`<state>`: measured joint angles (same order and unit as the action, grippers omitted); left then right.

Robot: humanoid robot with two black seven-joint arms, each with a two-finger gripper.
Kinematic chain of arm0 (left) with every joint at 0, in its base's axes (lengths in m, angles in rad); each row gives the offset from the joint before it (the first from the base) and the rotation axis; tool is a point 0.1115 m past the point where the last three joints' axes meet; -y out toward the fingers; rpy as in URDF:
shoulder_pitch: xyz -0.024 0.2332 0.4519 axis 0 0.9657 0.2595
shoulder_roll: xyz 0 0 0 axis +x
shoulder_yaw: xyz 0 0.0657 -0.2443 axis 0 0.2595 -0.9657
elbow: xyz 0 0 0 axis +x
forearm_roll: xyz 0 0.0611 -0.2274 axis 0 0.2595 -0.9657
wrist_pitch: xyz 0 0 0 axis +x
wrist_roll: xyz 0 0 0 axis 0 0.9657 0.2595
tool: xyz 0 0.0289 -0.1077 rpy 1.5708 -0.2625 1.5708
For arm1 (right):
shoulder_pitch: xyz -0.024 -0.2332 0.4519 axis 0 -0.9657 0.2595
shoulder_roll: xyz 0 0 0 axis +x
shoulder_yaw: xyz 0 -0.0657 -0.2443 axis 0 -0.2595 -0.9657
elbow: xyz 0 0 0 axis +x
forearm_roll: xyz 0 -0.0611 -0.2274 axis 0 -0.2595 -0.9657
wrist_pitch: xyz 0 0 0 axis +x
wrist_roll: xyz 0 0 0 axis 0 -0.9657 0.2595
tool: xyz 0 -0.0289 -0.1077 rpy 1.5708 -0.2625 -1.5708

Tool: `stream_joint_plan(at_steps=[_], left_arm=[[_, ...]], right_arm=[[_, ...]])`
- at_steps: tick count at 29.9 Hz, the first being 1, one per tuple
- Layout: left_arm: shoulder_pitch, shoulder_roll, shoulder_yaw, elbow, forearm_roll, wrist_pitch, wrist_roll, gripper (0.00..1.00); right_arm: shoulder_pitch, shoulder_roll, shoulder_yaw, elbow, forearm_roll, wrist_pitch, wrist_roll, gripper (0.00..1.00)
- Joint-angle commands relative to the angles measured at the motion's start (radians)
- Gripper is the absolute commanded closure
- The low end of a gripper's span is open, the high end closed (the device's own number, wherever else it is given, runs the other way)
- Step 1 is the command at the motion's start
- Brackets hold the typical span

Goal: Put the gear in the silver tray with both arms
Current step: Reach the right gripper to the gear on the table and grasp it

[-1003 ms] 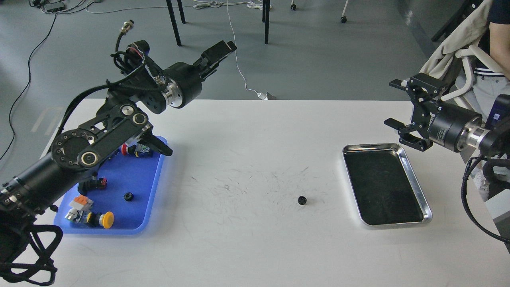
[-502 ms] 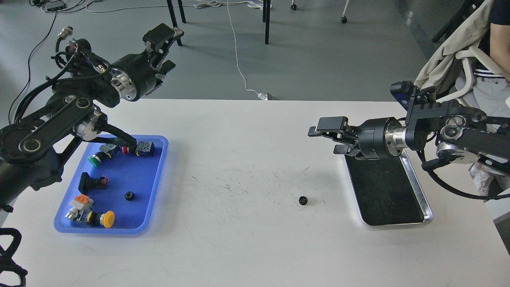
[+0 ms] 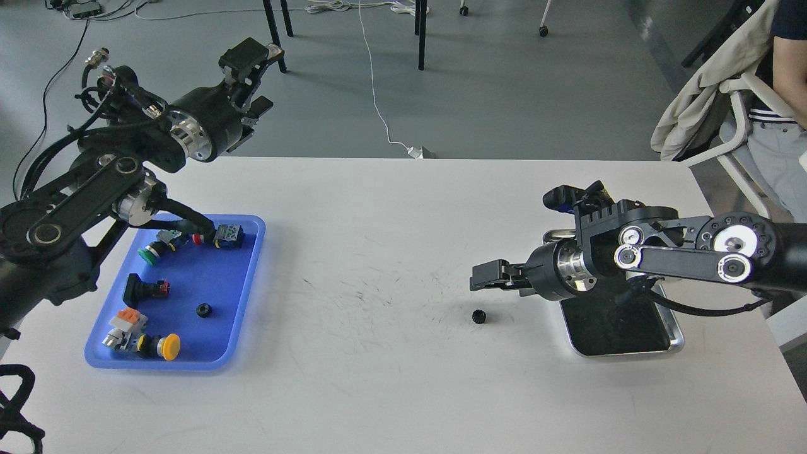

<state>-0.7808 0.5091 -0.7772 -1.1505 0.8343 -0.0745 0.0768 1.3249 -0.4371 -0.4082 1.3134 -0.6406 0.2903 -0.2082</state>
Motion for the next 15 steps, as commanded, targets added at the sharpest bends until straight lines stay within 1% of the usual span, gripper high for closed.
stream_joint_plan(at_steps=[1,11,15], left_arm=[[0.000,0.003,-0.002,-0.001,0.000,-0.001,0.000,0.03],[-0.002,0.002,-0.002,-0.001,0.000,-0.001,-0.003,0.03],[-0.002,0.000,-0.002,-0.001,0.000,-0.001,-0.003,0.03]], right_arm=[[0.017,0.057,-0.044,-0.040,0.004,0.012,-0.005,0.01],[0.048,0.158,-0.104,-0.102,0.016,0.067,-0.010,0.03],[0.050,0.184,-0.107,-0.134,0.036,0.096,-0.010,0.06]])
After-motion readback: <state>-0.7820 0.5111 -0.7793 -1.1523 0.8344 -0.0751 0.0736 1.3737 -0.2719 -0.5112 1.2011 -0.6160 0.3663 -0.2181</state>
